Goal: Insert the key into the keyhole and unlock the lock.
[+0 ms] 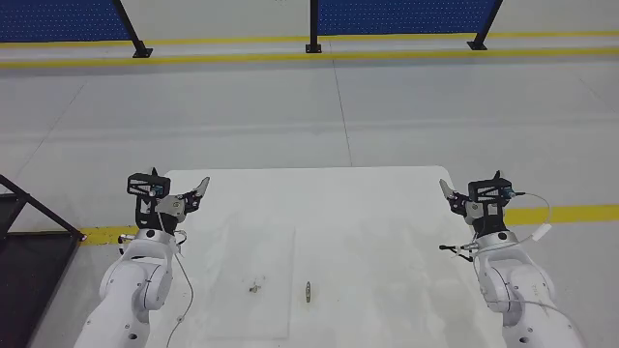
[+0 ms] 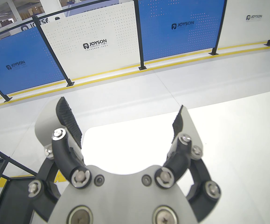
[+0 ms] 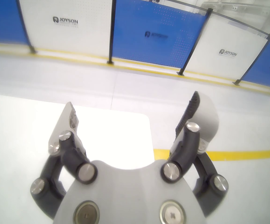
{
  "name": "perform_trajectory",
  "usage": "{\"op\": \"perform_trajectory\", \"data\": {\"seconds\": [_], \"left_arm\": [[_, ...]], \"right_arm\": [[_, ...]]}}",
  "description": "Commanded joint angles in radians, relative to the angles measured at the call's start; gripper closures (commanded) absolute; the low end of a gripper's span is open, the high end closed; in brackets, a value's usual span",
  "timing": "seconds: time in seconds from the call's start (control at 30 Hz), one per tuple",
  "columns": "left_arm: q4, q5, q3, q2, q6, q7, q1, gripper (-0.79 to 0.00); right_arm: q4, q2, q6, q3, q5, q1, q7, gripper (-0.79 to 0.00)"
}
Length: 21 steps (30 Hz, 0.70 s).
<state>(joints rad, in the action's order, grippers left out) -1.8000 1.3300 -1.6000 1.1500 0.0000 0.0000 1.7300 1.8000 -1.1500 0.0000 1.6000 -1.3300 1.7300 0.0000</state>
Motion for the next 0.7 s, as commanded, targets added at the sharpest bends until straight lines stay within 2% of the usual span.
{"op": "perform_trajectory", "data": {"seconds": [0.0,0.4,0.5,0.57,0.67], "left_arm": [[0.0,0.0,0.0,0.0,0.0,0.0,0.0,-0.785],[-0.007,0.01,-0.003,-0.001,-0.019,-0.005,-0.009,-0.785],[-0.04,0.026,-0.012,-0.006,-0.099,-0.015,0.018,-0.785],[-0.084,-0.007,-0.029,-0.01,-0.195,-0.018,0.075,-0.785],[-0.161,-0.038,-0.074,-0.02,-0.355,-0.055,0.199,-0.785]], "right_arm": [[0.0,0.0,0.0,0.0,0.0,0.0,0.0,-0.785],[0.0,0.0,0.0,0.0,0.0,0.0,0.0,-0.785],[0.0,0.0,0.0,0.0,0.0,0.0,0.0,-0.785],[0.0,0.0,0.0,0.0,0.0,0.0,0.0,-0.785],[0.0,0.0,0.0,0.0,0.0,0.0,0.0,-0.785]]}}
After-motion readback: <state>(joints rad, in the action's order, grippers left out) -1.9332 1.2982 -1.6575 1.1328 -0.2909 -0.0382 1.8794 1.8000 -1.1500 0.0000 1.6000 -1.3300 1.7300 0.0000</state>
